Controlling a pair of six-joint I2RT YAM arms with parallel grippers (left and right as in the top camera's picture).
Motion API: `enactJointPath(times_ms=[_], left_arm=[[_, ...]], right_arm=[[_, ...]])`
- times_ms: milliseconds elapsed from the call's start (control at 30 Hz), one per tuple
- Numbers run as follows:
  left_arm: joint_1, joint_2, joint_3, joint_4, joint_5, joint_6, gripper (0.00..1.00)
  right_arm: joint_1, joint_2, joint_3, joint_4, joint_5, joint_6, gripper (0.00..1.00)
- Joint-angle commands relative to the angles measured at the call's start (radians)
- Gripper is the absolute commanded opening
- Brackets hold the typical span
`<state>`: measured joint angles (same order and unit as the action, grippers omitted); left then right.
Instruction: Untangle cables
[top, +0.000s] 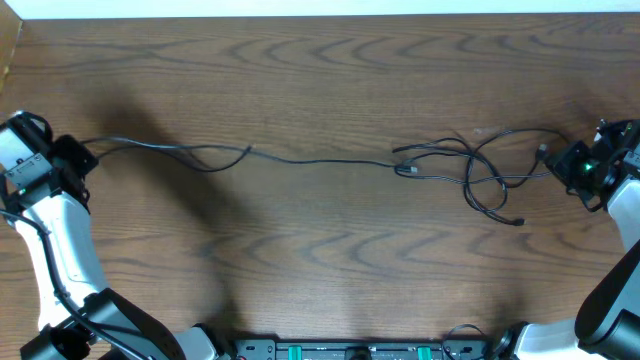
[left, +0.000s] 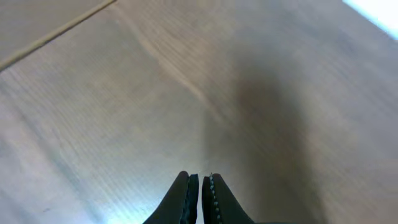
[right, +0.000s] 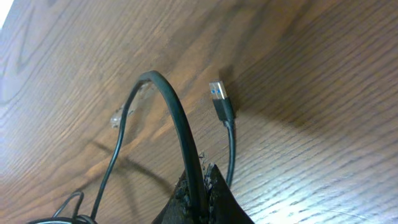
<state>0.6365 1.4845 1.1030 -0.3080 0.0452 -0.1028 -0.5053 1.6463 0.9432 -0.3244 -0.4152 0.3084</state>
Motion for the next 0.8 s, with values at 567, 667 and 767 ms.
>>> enactJointPath(times_ms=[567, 667, 767], left_arm=[[-0.144, -0.015, 0.015, 0.976, 0.677, -0.649, 0.08], [-0.153, -0.015, 0.015, 1.056, 0.677, -0.7, 0.07], [-0.154, -0.015, 0.015, 1.125, 0.658, -0.7, 0.07]], right_arm=[[0.243, -0.006, 0.009, 0.083, -0.171, -0.097, 0.01], [0.28, -0.006, 0.009, 0.083, -0.171, -0.098, 0.01], [0.323, -0.006, 0.009, 0.081, -0.171, -0.1, 0.01]])
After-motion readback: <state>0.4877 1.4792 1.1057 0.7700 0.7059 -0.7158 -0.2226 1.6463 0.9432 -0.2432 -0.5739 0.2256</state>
